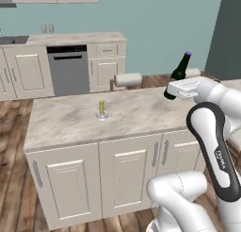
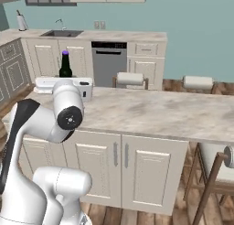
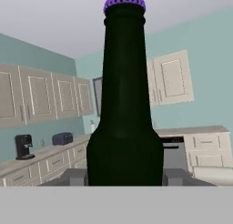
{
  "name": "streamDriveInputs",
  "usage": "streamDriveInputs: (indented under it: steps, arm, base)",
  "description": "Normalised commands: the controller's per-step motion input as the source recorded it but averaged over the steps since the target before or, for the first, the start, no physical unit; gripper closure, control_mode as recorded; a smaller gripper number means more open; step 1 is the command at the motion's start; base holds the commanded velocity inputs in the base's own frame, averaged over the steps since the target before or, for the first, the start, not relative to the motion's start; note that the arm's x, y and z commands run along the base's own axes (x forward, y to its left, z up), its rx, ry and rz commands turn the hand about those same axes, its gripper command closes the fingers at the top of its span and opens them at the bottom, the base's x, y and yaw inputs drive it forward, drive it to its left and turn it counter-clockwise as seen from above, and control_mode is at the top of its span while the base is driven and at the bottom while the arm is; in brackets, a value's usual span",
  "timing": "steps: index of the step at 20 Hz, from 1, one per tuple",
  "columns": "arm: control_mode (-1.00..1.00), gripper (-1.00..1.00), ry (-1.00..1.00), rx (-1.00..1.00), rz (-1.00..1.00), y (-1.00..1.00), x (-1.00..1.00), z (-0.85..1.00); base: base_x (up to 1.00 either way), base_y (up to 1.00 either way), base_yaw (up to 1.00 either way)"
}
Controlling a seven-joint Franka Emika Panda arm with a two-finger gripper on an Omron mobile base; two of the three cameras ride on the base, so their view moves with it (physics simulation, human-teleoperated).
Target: Get the candle and the beer from the cabinet and move them to the dining counter.
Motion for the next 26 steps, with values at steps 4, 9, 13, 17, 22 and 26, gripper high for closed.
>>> streamDriveInputs:
  steps: [4, 9, 13, 17, 22, 26]
  arm:
    - [1.00, 1.00, 0.00, 0.00, 0.00, 0.00, 0.00, 0.00]
    - [1.00, 1.00, 0.00, 0.00, 0.00, 0.00, 0.00, 0.00]
    - [1.00, 1.00, 0.00, 0.00, 0.00, 0.00, 0.00, 0.00]
    - [1.00, 1.00, 0.00, 0.00, 0.00, 0.00, 0.00, 0.00]
    - [1.00, 1.00, 0.00, 0.00, 0.00, 0.00, 0.00, 0.00]
    - [1.00, 1.00, 0.00, 0.00, 0.00, 0.00, 0.00, 0.00]
  base:
    - [0.62, -0.27, 0.18]
    - [0.58, -0.20, 0.16]
    - [0.52, -0.13, 0.09]
    - [0.51, -0.15, 0.04]
    - [0.44, -0.06, 0.05]
    - [0.45, 0.00, 0.01]
